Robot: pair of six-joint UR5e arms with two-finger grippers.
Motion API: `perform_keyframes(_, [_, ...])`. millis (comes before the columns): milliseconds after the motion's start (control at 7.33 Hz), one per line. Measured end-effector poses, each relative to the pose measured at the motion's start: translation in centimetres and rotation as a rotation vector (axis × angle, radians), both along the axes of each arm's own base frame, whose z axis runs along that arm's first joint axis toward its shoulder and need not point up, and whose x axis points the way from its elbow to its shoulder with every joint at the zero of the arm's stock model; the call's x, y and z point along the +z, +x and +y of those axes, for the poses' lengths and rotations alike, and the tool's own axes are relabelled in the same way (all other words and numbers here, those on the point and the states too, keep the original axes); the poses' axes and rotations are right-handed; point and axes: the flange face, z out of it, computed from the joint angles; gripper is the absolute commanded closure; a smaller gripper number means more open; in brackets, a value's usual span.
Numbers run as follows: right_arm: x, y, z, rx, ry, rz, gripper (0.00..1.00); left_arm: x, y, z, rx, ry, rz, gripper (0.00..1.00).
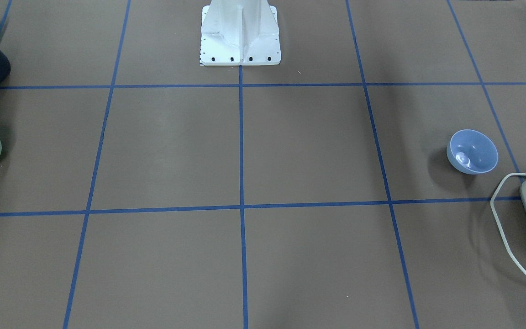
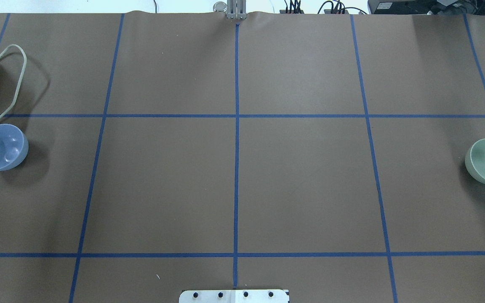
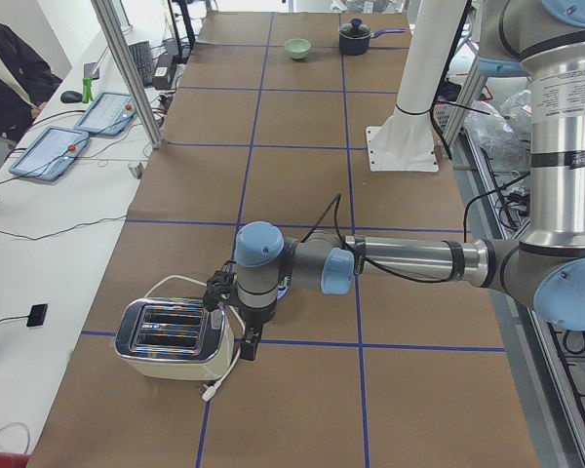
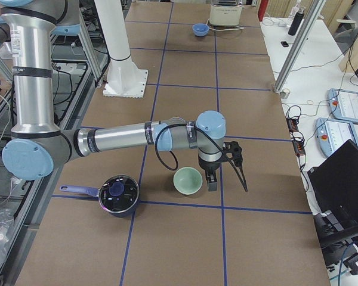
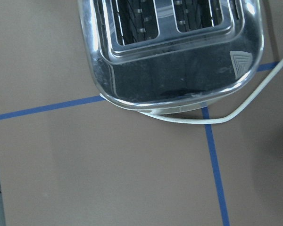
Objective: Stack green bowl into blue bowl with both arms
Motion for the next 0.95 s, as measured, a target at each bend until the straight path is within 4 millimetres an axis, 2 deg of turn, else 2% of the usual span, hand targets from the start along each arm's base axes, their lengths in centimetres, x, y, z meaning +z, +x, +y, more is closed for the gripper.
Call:
perform_keyframes(273, [-1.5, 0.0, -1.1, 0.007, 0.14, 0.001, 0.0, 0.2, -0.2, 0.5, -0.005, 0.188, -0.019, 0.02])
perform_keyframes(409, [-1.8, 0.0, -1.1, 0.015, 0.167, -0.005, 0.0, -0.7, -0.2, 0.3, -0.018, 0.288, -0.016, 0.02])
perform_keyframes(682, [-2.1, 0.0, -0.5, 0.037, 0.193, -0.017, 0.0, -3.3, 0.1, 0.1, -0.081, 0.369, 0.062, 0.0])
perform_keyframes(955, [-3.1, -0.4, -0.4, 0.043, 0.237, -0.048, 0.0, -4.0, 0.9, 2.5, -0.083, 0.395, 0.175, 0.0])
